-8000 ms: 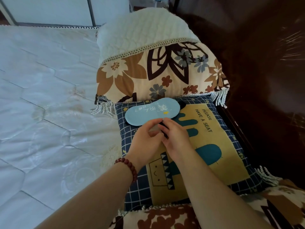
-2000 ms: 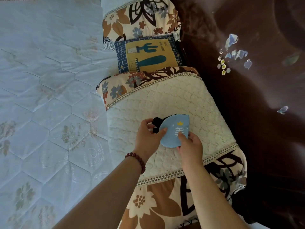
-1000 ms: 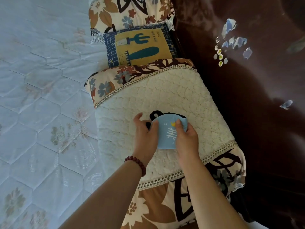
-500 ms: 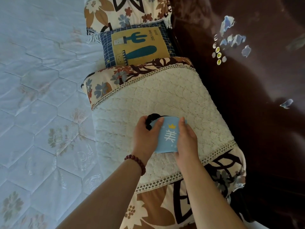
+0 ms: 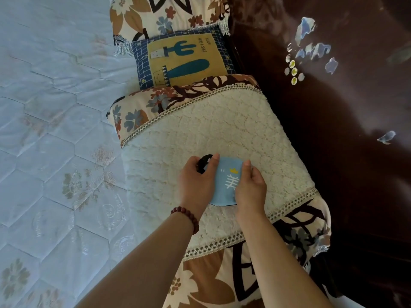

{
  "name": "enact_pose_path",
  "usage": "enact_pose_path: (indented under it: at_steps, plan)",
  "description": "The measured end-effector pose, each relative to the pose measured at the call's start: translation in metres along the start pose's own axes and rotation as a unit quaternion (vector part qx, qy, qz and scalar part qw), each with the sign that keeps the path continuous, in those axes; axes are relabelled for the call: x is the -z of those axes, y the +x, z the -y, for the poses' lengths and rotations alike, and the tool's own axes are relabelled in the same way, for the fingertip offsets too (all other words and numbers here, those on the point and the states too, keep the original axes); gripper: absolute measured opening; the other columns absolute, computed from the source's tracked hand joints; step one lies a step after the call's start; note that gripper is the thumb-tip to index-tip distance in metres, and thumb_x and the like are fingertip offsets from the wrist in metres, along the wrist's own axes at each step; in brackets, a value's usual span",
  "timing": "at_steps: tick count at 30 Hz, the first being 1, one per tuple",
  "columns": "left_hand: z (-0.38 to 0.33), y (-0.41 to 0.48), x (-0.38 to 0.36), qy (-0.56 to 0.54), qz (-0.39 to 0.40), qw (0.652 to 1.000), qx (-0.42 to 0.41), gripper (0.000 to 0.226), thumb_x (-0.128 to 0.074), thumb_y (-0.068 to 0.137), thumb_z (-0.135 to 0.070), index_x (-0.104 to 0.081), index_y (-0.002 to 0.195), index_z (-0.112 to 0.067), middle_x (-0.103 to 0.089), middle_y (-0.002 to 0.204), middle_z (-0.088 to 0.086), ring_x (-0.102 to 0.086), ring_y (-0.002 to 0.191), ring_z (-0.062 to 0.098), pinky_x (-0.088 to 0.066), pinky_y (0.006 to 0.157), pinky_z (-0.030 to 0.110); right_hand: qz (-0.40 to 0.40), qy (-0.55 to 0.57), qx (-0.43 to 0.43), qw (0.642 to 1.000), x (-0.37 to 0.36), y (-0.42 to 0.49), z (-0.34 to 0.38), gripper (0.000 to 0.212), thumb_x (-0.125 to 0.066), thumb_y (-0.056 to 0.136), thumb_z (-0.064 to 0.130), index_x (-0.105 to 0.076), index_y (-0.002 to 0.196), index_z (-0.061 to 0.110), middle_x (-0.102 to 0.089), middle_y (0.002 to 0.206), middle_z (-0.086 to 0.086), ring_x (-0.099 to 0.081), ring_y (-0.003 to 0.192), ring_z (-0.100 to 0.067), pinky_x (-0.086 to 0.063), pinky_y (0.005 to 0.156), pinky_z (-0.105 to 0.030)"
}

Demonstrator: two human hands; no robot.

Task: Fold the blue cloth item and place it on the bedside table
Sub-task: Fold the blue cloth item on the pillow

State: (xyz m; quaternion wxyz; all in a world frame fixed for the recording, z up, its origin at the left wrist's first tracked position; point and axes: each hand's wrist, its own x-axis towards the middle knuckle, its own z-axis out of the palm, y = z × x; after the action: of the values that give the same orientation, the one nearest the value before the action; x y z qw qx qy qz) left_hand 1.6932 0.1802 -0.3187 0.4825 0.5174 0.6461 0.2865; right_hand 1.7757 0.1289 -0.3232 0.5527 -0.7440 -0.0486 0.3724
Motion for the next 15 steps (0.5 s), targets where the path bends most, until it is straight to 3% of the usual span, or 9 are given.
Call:
enact_pose_path:
  at_steps: [3, 7, 11, 15]
  plan:
    - [0.003, -0.002, -0.002, 0.015, -0.005, 1.000, 0.001, 0.033, -0.061, 0.079, -0.053, -0.053, 0.067, -0.024, -0.056, 0.060, -0.009, -0.052, 0.050, 0.003, -0.033, 0.037, 0.009, -0.015, -0.030, 0.014, 0.999, 0.000, 0.001, -0.005, 0.035, -0.043, 0.097, 0.040, -0.061, 0.077, 0.017, -0.068, 0.075, -0.005, -0.065, 0.063, -0.016, -0.053, 0.058, -0.030]
    - [0.003, -0.004, -0.001, 0.016, -0.018, 1.000, 0.018, 0.026, -0.060, 0.078, -0.055, -0.057, 0.077, -0.029, -0.061, 0.070, -0.013, -0.057, 0.055, -0.003, -0.033, 0.039, 0.008, -0.011, -0.061, 0.019, 0.998, 0.001, 0.002, -0.007, 0.042, -0.041, 0.097, 0.044, -0.062, 0.078, 0.012, -0.069, 0.077, -0.008, -0.067, 0.068, -0.021, -0.054, 0.063, -0.033]
    - [-0.004, -0.004, 0.001, -0.042, -0.018, 0.998, 0.031, 0.021, -0.061, 0.079, -0.053, -0.057, 0.082, -0.033, -0.062, 0.077, -0.015, -0.055, 0.058, -0.016, -0.036, 0.040, 0.003, 0.044, -0.076, -0.006, 0.996, 0.004, 0.002, -0.001, 0.046, -0.044, 0.092, 0.053, -0.064, 0.071, 0.017, -0.070, 0.068, -0.001, -0.067, 0.059, -0.013, -0.054, 0.055, -0.026]
    - [-0.009, -0.011, 0.002, -0.095, -0.022, 0.992, 0.085, 0.038, -0.065, 0.073, -0.058, -0.057, 0.094, -0.027, -0.062, 0.082, -0.013, -0.059, 0.064, -0.003, -0.040, 0.046, 0.009, 0.059, -0.065, 0.015, 0.996, 0.007, -0.004, 0.005, 0.033, -0.054, 0.091, 0.044, -0.064, 0.070, 0.020, -0.067, 0.065, 0.004, -0.062, 0.047, 0.002, -0.049, 0.047, -0.018]
